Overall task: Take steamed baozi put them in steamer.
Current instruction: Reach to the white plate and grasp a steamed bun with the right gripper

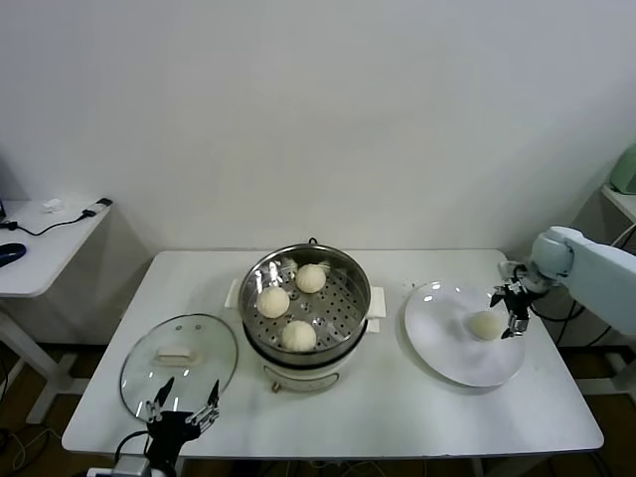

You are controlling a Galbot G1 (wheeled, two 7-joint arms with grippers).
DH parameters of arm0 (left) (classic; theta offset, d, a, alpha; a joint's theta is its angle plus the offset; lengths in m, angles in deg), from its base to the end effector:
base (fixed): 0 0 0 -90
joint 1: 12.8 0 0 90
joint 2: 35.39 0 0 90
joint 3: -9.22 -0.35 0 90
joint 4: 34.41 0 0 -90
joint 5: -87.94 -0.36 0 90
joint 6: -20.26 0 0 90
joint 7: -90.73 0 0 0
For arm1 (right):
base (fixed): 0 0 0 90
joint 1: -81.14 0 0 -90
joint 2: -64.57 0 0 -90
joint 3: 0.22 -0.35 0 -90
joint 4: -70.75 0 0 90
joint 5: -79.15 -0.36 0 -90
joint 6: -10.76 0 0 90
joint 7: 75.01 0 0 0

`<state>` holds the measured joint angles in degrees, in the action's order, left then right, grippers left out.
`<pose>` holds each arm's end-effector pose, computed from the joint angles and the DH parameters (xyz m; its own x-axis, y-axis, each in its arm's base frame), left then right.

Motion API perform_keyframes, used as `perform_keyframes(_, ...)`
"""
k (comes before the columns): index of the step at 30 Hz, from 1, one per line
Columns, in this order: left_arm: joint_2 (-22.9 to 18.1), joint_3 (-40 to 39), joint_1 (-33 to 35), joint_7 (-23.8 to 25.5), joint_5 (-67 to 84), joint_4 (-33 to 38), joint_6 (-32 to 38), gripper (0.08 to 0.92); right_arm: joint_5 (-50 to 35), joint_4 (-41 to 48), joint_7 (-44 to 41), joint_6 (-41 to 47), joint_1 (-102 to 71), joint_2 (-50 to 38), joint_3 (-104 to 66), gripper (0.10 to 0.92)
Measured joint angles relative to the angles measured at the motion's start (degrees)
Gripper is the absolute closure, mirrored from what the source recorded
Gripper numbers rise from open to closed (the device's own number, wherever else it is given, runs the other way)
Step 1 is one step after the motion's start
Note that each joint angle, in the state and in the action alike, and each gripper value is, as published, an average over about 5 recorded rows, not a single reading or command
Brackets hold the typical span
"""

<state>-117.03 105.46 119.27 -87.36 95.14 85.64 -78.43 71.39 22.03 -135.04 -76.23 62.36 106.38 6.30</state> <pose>0.1207 0.0582 -0.3286 -0.9383 0.0049 0.3459 0.0224 0.9987 0.0465 0.5506 -0.2587 -0.2197 -0.1089 -0.0285 0.9936 -0.9918 0.0700 -0.1067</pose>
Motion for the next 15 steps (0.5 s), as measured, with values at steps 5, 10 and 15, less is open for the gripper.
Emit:
perform_keyframes(5,0.0,-0.2,0.0,0.0,-0.2,0.1,0.0,0.177,1.0,2.1,1.1,0.2,-2.3,1.4,-2.7,0.202)
perform_keyframes(10,0.0,-0.3,0.4,0.0,-0.4,0.4,0.0,0.177,1.6,3.0,1.7,0.3,-3.6,2.2,-4.3,0.203)
perform_keyframes(15,0.0,-0.4,0.8,0.0,-0.6,0.8,0.0,0.177,2.0,3.3,1.9,0.3,-4.4,2.6,-5.2,0.243)
